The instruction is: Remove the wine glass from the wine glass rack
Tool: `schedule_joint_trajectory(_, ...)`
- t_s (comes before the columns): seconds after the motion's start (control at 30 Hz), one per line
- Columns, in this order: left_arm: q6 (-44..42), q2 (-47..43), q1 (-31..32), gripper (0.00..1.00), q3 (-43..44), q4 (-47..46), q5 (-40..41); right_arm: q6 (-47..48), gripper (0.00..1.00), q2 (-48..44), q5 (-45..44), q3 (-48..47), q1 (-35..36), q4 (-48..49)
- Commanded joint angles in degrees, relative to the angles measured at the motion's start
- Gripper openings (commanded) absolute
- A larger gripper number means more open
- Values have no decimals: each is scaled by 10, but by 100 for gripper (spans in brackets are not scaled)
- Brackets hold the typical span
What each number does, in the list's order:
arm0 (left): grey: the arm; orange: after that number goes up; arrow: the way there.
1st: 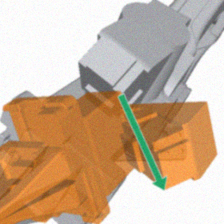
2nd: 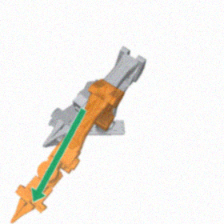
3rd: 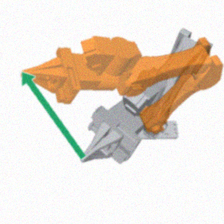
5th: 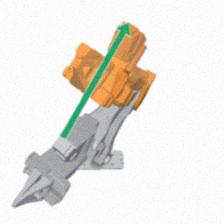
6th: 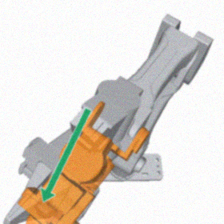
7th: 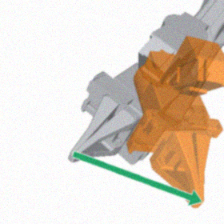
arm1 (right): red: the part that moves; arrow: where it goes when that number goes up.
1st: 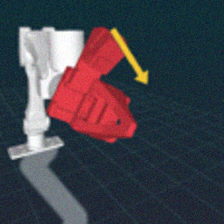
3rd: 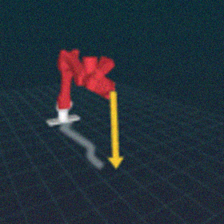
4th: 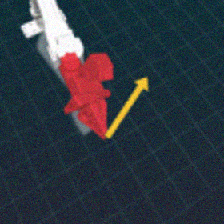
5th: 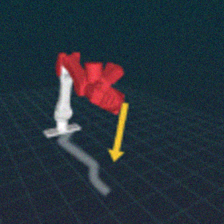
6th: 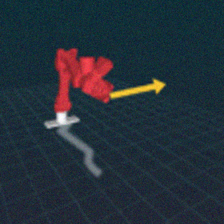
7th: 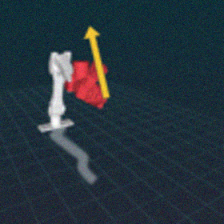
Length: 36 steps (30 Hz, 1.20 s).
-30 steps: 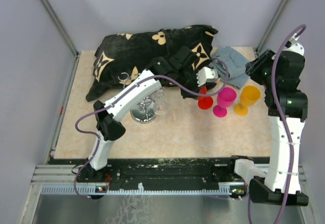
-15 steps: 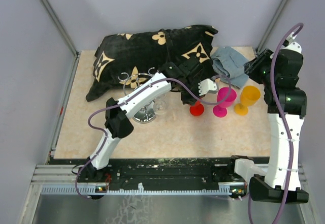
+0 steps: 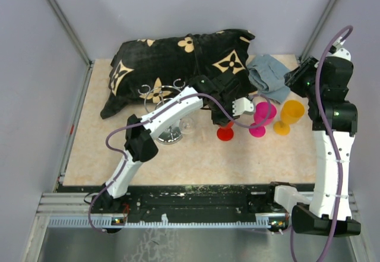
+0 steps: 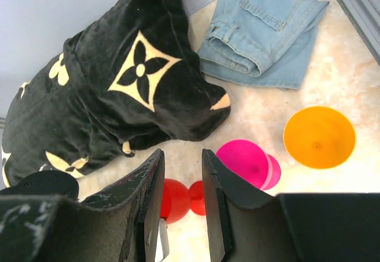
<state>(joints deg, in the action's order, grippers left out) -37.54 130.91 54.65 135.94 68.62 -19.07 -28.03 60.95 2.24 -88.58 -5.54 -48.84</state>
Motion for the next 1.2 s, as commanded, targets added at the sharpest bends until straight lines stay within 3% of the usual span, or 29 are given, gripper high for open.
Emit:
schedule_joint_trajectory(0.0,-16,11,4,24,12,13,-3,9,32,-1,6,-7,-2,32)
schedule_joint_trajectory(0.1,-14,10,4,32,12,9,-4,9,32,-2,5,-8,-2,31)
schedule_joint_trajectory(0.37,7,-32,5,64,18,-23,-30,8,32,-7,9,-3,-2,30)
schedule_joint_trajectory(0.57,45,-99,7,73,16,-86,-52,8,33,0,26,-8,-2,29)
schedule_joint_trajectory(0.8,111,-199,-13,77,-10,-219,-7,5,62,55,100,-55,-2,48)
schedule_joint_trajectory(0.93,208,-267,-103,80,-37,-317,-1,-39,71,115,190,-94,7,89)
schedule_joint_trajectory(1.07,296,-312,-241,84,-72,-343,-25,-78,75,152,204,-106,79,120)
schedule_joint_trajectory(1.17,376,-355,-360,86,-147,-361,-101,-120,75,162,214,-73,135,157)
